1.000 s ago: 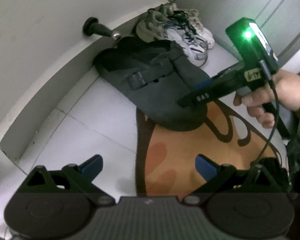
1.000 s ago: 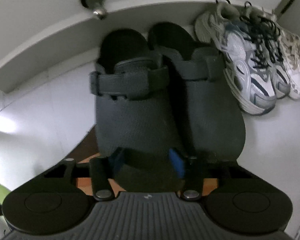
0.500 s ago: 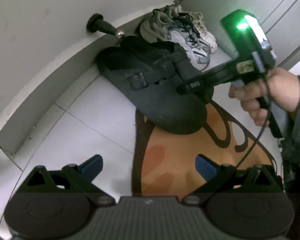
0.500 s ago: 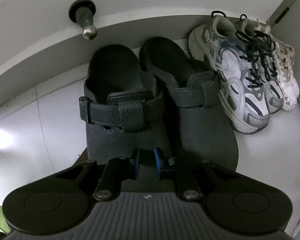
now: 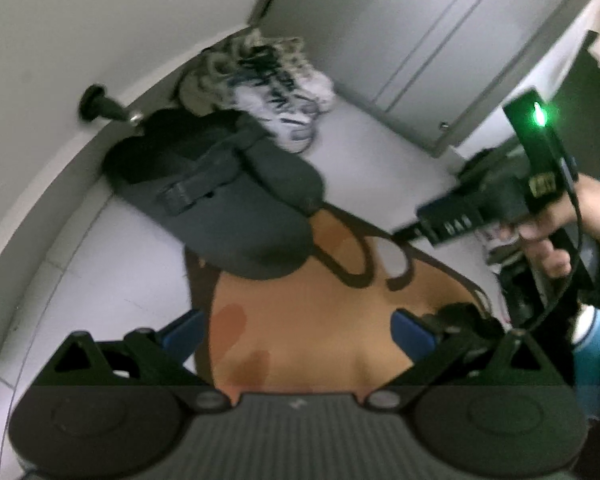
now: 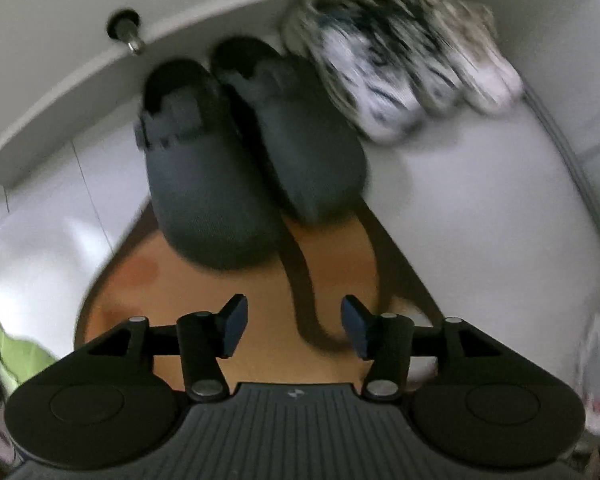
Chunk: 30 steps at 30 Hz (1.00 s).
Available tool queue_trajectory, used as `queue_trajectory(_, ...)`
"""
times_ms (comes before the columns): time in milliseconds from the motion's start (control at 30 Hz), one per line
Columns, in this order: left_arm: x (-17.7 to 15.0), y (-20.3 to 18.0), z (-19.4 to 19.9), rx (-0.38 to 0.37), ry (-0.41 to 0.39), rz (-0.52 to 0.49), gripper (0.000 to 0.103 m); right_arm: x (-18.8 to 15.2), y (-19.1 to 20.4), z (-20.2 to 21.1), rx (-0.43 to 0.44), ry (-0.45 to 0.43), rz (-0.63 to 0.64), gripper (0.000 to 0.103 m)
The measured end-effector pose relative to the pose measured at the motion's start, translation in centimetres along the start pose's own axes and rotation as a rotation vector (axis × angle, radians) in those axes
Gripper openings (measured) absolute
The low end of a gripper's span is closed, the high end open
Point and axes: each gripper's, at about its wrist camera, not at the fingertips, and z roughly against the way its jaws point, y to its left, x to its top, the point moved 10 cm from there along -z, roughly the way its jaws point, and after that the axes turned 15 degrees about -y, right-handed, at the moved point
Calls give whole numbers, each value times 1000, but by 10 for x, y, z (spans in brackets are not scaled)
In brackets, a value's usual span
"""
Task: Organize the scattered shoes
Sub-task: 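Move the right tool over the mat and close it on black slides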
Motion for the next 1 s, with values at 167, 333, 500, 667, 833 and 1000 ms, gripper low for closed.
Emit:
queue_trajectory(167, 3, -19, 4, -40, -8, -20, 101, -59, -45, 23, -110, 65, -151, 63)
queue_trajectory(333, -3, -54, 8, -137, 14, -67, 101, -126, -92, 34, -221, 128, -391, 63)
queue_trajectory(500, -6, -79, 15, -194, 3, -172, 101, -194, -132, 33, -290, 199, -652, 63)
queue_trajectory(667, -7, -86, 17, -224, 12, -169, 101, -241, -168, 29, -361, 258, -827, 63)
queue_trajectory(833, -10, -82, 11, -210, 27, -166, 101, -260, -165, 22, -335, 313, -848, 63)
queue_trajectory(1000, -13, -72, 2, -176, 45, -151, 101, -277, -159, 10, -331, 364, -833, 61)
